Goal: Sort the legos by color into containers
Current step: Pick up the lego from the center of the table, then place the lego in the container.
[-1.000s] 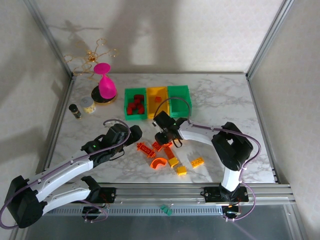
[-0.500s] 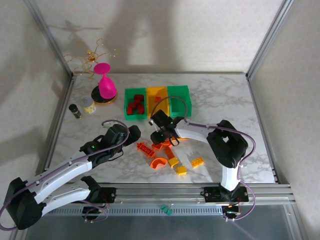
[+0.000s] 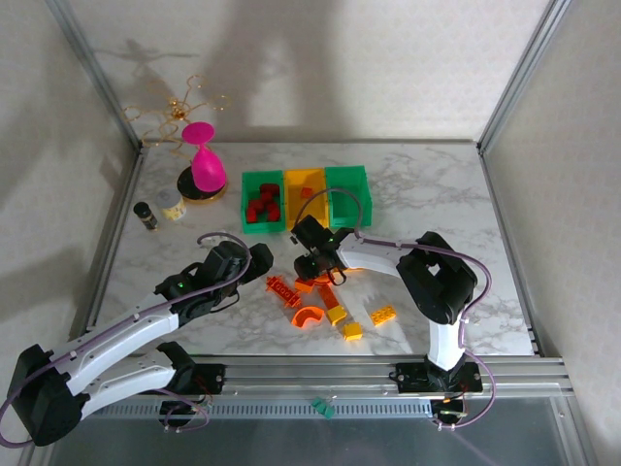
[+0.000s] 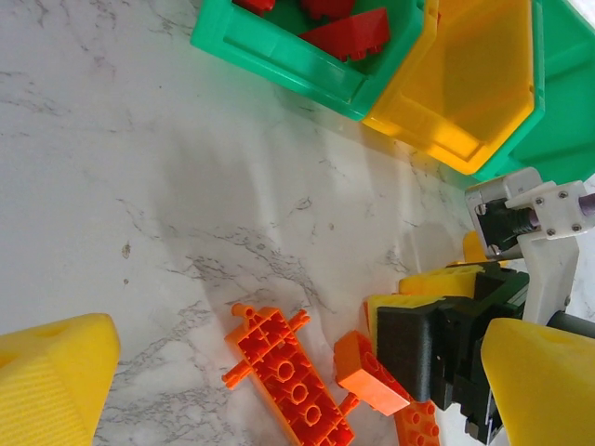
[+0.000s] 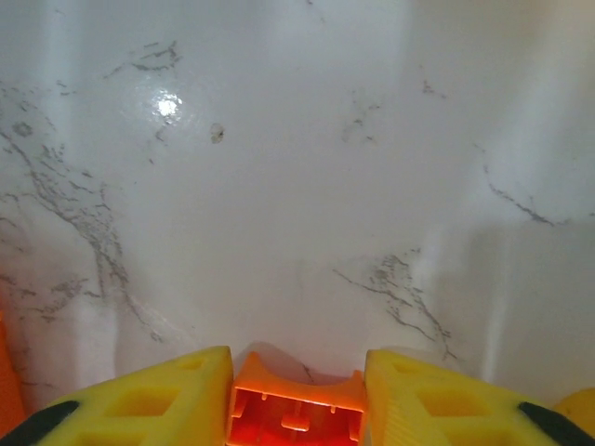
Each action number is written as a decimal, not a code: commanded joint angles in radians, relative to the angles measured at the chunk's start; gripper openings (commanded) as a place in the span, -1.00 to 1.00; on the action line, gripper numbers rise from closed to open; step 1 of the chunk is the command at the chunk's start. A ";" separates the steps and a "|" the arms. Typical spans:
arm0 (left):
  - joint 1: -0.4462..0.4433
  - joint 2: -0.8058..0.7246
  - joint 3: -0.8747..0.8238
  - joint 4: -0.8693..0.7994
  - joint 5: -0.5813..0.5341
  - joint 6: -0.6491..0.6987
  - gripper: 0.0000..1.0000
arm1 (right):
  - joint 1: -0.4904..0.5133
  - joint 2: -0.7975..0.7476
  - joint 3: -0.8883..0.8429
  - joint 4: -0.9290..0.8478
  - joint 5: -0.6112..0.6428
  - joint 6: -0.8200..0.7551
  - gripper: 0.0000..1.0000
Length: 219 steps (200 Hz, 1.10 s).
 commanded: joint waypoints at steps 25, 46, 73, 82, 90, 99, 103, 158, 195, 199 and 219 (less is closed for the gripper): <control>-0.007 -0.002 0.001 -0.024 -0.030 -0.018 0.99 | 0.009 -0.038 0.016 -0.007 0.035 0.024 -0.30; -0.007 -0.003 0.008 -0.022 -0.030 -0.011 0.99 | 0.004 -0.061 0.029 -0.007 0.035 0.031 -0.34; -0.007 0.011 0.027 -0.013 -0.027 0.005 0.99 | -0.010 -0.100 0.069 -0.002 0.027 0.041 -0.35; -0.007 0.018 0.035 -0.011 -0.028 0.009 0.99 | -0.019 -0.108 0.086 -0.002 0.023 0.043 -0.35; -0.007 0.027 0.040 -0.004 -0.029 0.012 0.99 | -0.029 -0.113 0.106 -0.001 0.021 0.044 -0.35; -0.007 0.036 0.048 0.007 -0.026 0.017 0.99 | -0.042 -0.114 0.130 0.002 0.019 0.044 -0.35; -0.007 0.040 0.050 0.013 -0.024 0.018 0.99 | -0.050 -0.114 0.139 0.006 0.019 0.044 -0.35; -0.007 0.119 0.100 0.079 -0.042 0.047 0.99 | -0.144 -0.037 0.297 0.112 0.009 0.019 -0.35; -0.002 0.166 0.112 0.137 -0.061 0.050 0.99 | -0.203 0.086 0.410 0.192 -0.034 -0.004 -0.32; -0.002 0.170 0.114 0.139 -0.065 0.048 0.99 | -0.205 0.106 0.432 0.187 -0.031 -0.007 -0.32; 0.000 0.182 0.126 0.150 -0.082 0.047 0.99 | -0.212 0.194 0.527 0.167 0.013 -0.025 -0.31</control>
